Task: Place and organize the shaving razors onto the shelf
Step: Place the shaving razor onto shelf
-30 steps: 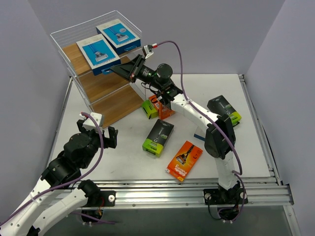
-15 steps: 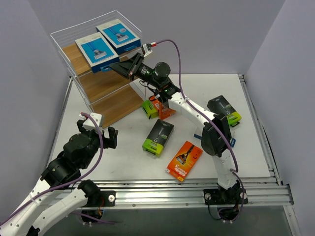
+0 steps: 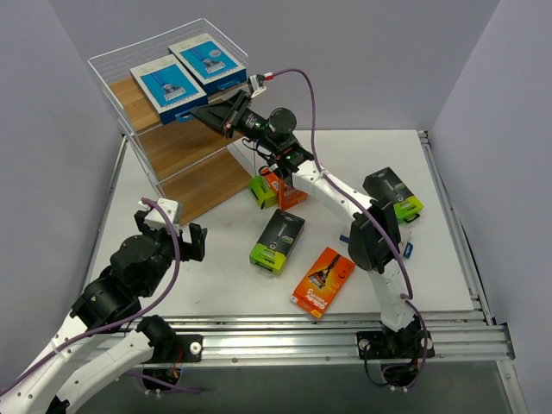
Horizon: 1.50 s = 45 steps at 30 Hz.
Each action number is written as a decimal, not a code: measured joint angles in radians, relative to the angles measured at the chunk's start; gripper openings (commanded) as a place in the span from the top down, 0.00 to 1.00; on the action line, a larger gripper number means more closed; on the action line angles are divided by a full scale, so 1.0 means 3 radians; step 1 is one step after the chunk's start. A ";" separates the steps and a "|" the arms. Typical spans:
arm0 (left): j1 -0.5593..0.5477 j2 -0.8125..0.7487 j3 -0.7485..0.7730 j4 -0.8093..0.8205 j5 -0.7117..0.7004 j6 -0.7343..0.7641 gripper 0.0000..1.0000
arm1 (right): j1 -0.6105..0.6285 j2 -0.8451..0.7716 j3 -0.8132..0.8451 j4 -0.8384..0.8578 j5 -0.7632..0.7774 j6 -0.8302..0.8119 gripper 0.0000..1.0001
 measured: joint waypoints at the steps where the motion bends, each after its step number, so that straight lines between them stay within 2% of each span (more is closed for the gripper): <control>1: 0.0000 -0.0003 0.0000 0.0000 -0.0001 -0.0001 0.06 | 0.0000 0.0018 0.0024 0.0000 0.0003 0.0003 1.00; 18: -0.0020 -0.0058 0.0000 0.0000 -0.0001 -0.0001 0.06 | 0.0000 0.0183 0.0239 -0.0039 0.0097 0.0050 1.00; 19: -0.0022 -0.0061 0.0000 0.0000 -0.0001 0.0000 0.06 | 0.0000 0.0184 0.0239 -0.0039 0.0104 0.0056 0.96; 22: -0.0023 -0.0061 0.0000 0.0000 -0.0001 -0.0001 0.06 | -0.0001 0.0187 0.0253 -0.0043 0.0136 0.0062 0.94; 24: -0.0028 -0.0065 0.0000 0.0000 -0.0003 -0.0001 0.06 | -0.0004 0.0191 0.0263 -0.0055 0.0156 0.0066 0.88; 28: -0.0041 -0.0069 0.0000 0.0000 -0.0003 -0.0001 0.06 | -0.0004 0.0201 0.0282 -0.0067 0.0182 0.0071 0.84; 45: -0.0061 -0.0071 0.0000 0.0000 -0.0003 -0.0001 0.06 | -0.0004 0.0299 0.0357 -0.0081 0.0252 0.0079 0.81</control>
